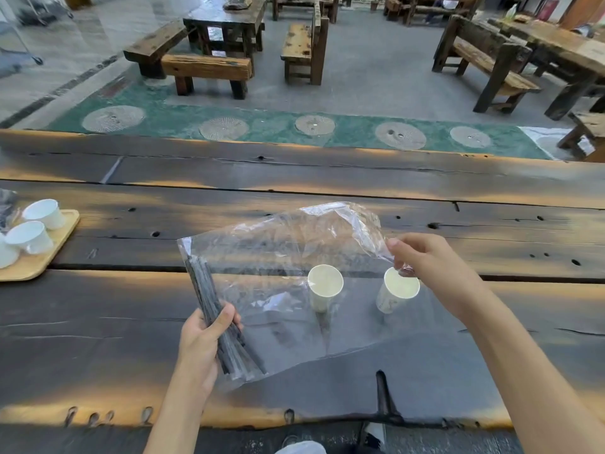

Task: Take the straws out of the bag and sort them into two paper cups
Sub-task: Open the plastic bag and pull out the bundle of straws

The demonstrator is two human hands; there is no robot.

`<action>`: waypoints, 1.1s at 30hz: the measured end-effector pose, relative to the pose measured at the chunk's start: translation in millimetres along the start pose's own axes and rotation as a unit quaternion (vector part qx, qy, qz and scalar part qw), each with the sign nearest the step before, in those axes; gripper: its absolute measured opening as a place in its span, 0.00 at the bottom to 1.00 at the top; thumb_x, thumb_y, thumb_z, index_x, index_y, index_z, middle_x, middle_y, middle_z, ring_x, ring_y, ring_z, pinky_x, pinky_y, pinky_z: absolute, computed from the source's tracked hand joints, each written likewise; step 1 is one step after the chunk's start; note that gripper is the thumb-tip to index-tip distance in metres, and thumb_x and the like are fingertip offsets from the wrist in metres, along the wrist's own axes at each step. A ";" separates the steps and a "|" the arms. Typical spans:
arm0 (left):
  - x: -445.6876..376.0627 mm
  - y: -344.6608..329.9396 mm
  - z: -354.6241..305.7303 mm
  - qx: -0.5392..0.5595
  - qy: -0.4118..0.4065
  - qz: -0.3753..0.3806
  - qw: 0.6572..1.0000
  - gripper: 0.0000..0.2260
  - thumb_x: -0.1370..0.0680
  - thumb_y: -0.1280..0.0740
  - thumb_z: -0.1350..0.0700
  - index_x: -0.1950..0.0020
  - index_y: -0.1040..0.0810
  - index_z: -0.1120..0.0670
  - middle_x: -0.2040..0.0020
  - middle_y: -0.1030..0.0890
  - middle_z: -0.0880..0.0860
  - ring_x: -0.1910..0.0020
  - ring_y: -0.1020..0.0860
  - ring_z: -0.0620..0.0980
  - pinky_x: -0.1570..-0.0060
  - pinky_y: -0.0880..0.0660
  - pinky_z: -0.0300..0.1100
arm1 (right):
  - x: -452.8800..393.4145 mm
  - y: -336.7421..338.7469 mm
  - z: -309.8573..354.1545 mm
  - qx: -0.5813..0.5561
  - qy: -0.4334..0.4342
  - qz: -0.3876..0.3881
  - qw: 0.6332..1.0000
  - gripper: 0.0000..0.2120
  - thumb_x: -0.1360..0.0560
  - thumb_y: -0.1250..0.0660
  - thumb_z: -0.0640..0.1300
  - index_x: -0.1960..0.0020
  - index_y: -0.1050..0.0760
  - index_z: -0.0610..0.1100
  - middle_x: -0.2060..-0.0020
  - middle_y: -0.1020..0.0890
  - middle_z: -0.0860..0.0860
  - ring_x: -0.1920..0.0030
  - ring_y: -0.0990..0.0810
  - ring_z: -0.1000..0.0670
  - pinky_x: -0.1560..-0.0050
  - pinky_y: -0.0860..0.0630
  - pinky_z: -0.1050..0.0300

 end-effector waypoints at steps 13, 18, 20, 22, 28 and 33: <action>2.1 -2.0 -2.0 -0.053 0.021 0.013 0.998 0.04 0.23 0.30 0.59 0.52 0.23 0.58 0.63 0.20 0.55 0.62 0.22 0.54 0.55 0.24 0.50 | 2.8 -3.2 -17.3 0.274 0.047 -0.182 0.943 0.04 0.28 0.26 0.41 0.62 0.17 0.44 0.55 0.27 0.46 0.50 0.29 0.44 0.48 0.30 0.50; 0.5 -0.8 -5.1 -0.073 0.023 0.026 0.997 0.09 0.24 0.29 0.57 0.50 0.22 0.61 0.62 0.20 0.56 0.61 0.22 0.54 0.50 0.24 0.52 | 5.9 0.5 -19.8 -0.004 -0.046 -0.054 0.997 0.07 0.25 0.33 0.36 0.61 0.25 0.36 0.64 0.16 0.40 0.60 0.18 0.42 0.55 0.24 0.50; 0.2 0.5 -8.4 -0.068 0.032 0.038 0.996 0.12 0.25 0.28 0.56 0.48 0.23 0.62 0.62 0.19 0.56 0.61 0.21 0.54 0.51 0.24 0.51 | 10.1 1.6 -18.6 -0.160 -0.092 0.029 0.982 0.07 0.21 0.38 0.34 0.58 0.29 0.38 0.54 0.15 0.34 0.55 0.15 0.37 0.48 0.21 0.42; -0.1 1.1 -11.4 -0.056 0.045 0.046 0.996 0.13 0.26 0.28 0.56 0.46 0.22 0.62 0.62 0.19 0.56 0.63 0.21 0.53 0.53 0.23 0.50 | 13.8 1.7 -18.9 -0.273 -0.127 0.114 0.947 0.09 0.20 0.43 0.35 0.59 0.33 0.41 0.46 0.18 0.31 0.48 0.17 0.31 0.42 0.24 0.35; -4.7 6.2 -18.5 -0.036 0.072 0.061 0.995 0.14 0.27 0.29 0.57 0.45 0.22 0.62 0.62 0.19 0.56 0.63 0.21 0.55 0.55 0.23 0.52 | 16.8 6.1 -35.6 -0.372 -0.149 0.250 0.882 0.07 0.21 0.40 0.41 0.45 0.35 0.41 0.33 0.26 0.31 0.36 0.25 0.27 0.40 0.27 0.29; -5.1 -1.6 -21.8 -0.039 0.081 0.101 0.991 0.13 0.26 0.30 0.57 0.45 0.23 0.64 0.61 0.19 0.57 0.62 0.20 0.54 0.62 0.21 0.46 | 20.8 10.1 -40.3 -0.541 -0.163 0.307 0.766 0.13 0.16 0.44 0.46 0.36 0.37 0.38 0.24 0.41 0.31 0.28 0.37 0.25 0.34 0.35 0.26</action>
Point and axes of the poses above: each hand's wrist, its own x-axis away from the middle knuckle, its own y-axis out of the back of the hand, z = x × y, the point moved 2 cm from there along -x, towards the middle knuckle
